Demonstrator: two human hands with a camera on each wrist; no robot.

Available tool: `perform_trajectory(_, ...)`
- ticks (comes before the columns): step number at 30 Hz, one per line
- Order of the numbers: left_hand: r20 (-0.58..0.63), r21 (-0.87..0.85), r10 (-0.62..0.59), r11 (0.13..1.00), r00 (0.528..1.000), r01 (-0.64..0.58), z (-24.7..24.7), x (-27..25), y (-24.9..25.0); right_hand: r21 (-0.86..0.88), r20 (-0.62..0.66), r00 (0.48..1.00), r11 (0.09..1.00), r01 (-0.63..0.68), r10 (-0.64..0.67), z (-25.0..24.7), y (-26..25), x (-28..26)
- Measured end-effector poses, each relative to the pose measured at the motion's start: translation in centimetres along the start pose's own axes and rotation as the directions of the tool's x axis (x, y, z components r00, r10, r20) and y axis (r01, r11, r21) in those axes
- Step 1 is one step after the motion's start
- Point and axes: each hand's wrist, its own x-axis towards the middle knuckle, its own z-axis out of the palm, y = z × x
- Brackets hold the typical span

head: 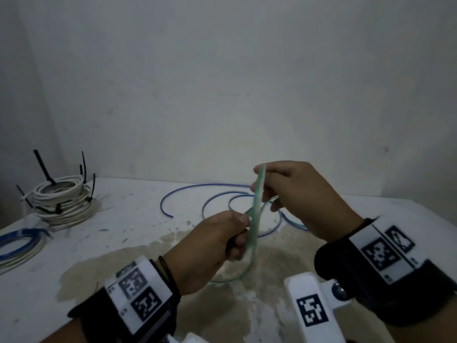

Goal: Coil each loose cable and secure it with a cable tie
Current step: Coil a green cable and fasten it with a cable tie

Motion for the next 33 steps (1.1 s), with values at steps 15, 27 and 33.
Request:
perform_trajectory(15, -0.211, 0.116, 0.217, 0.974, 0.953, -0.196, 1.4, 1.3, -1.4, -0.133, -0.078, 0.99, 0.986, 0.103, -0.114, 4.3, 2.0, -4.4)
perform_trajectory(27, -0.179, 0.219, 0.317, 0.936, 0.931, -0.277, 1.1, 1.5, -2.0, -0.16, -0.311, 0.921, 0.968, 0.192, -0.234, 3.5, 2.4, -2.7)
perform_trajectory(33, -0.248, 0.082, 0.289, 0.957, 0.925, -0.277, 1.4, 1.7, -1.8, -0.168, -0.207, 0.948, 0.963, 0.208, -0.241, 4.7, 3.2, -4.5)
